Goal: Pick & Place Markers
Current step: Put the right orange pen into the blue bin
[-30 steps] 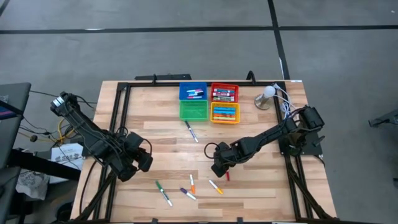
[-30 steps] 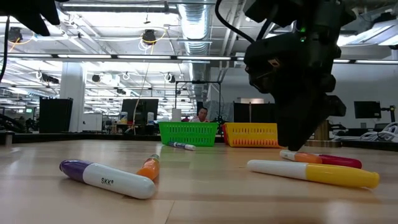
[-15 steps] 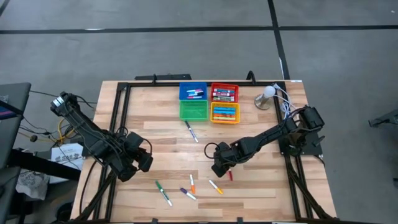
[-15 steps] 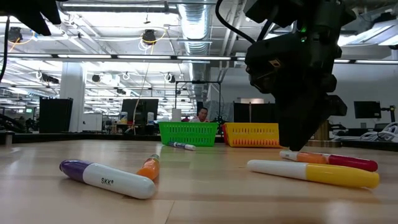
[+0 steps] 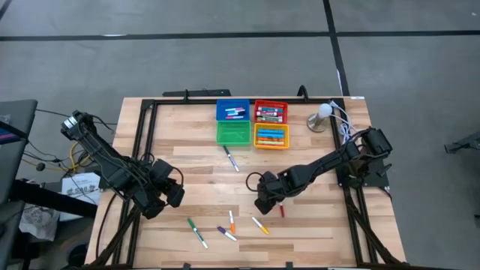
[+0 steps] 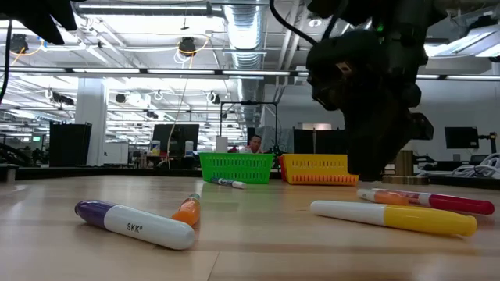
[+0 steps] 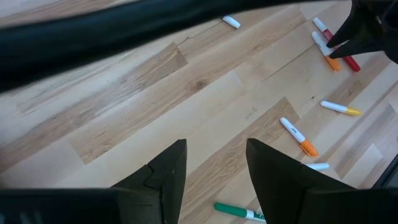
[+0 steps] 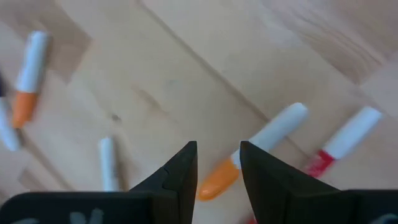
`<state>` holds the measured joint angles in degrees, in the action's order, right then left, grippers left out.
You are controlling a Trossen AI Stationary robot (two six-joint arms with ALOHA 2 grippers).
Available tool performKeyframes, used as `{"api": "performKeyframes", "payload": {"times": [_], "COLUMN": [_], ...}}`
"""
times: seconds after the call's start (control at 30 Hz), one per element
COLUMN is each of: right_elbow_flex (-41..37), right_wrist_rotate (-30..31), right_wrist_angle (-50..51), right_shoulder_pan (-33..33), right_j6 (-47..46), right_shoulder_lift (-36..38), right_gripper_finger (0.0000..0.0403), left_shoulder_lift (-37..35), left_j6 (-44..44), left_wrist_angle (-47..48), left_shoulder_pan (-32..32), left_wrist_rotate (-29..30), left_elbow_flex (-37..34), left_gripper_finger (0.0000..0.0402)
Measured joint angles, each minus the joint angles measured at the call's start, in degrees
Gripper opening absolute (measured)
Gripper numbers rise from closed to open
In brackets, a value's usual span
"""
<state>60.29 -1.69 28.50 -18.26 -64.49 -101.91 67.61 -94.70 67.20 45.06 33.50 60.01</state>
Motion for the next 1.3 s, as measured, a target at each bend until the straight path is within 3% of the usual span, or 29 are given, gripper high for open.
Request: {"api": "performKeyframes", "payload": {"times": [0.33, 1.3], "right_elbow_flex": [3.5, 3.1], "right_wrist_rotate": [2.1, 6.2], "right_wrist_angle": [10.0, 9.1], "right_shoulder_pan": [-0.1, -0.2], "right_j6": [0.0, -2.7], "right_shoulder_lift": [0.0, -0.5], "right_gripper_finger": [0.0112, 0.0112], "left_shoulder_lift": [0.0, 0.0], "left_j6": [0.0, 0.0], "left_wrist_angle": [-0.2, -0.9], "left_shoulder_pan": [0.0, 0.0], "left_wrist_rotate": [1.2, 1.5], "left_elbow_flex": [0.0, 0.0], "left_gripper_finger": [0.0166, 0.0166]}}
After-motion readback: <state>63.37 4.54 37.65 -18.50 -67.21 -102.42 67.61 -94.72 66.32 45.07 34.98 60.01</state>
